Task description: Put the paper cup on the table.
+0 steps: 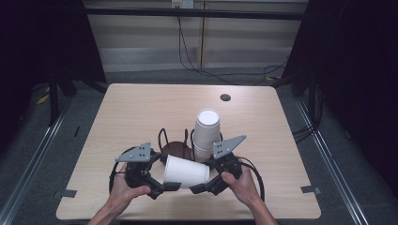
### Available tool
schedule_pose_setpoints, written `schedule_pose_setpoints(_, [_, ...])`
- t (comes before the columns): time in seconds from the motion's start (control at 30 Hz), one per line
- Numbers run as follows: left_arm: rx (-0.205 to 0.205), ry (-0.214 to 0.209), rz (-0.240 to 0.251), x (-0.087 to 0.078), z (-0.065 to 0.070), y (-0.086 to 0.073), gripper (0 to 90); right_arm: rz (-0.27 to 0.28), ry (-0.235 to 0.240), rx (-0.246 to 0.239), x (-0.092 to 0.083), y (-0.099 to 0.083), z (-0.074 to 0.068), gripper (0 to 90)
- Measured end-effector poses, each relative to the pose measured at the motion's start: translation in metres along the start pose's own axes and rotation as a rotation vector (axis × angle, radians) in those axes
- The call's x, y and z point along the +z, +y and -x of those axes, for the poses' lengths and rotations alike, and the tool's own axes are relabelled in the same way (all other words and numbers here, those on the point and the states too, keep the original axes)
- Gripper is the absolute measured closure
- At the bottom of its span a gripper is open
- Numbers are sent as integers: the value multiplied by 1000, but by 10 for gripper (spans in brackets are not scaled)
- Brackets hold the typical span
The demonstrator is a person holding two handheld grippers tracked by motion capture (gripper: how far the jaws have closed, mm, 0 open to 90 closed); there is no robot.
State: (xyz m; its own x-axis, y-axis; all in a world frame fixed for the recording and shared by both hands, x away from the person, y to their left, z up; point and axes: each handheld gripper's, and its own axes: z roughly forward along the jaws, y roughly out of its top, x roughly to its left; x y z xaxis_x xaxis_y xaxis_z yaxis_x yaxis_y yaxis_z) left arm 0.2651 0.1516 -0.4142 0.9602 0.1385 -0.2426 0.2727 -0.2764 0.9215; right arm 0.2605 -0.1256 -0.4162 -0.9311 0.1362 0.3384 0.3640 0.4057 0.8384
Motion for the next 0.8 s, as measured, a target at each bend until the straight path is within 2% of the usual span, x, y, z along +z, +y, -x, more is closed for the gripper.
schedule_pose_setpoints(0.1, [-9,-13,11,-1,-2,0,54,2,-12,-3,0,0,-1,245])
schedule_pose_setpoints(0.2, [-17,-22,15,-3,-2,0,70,7,-3,2,0,0,0,246])
schedule_pose_setpoints(0.53, [-34,-32,22,-4,-4,1,111,8,-22,12,0,-2,2,215])
schedule_pose_setpoints(0.8, [-23,-17,10,-7,-3,4,128,18,-55,3,-1,-1,0,186])
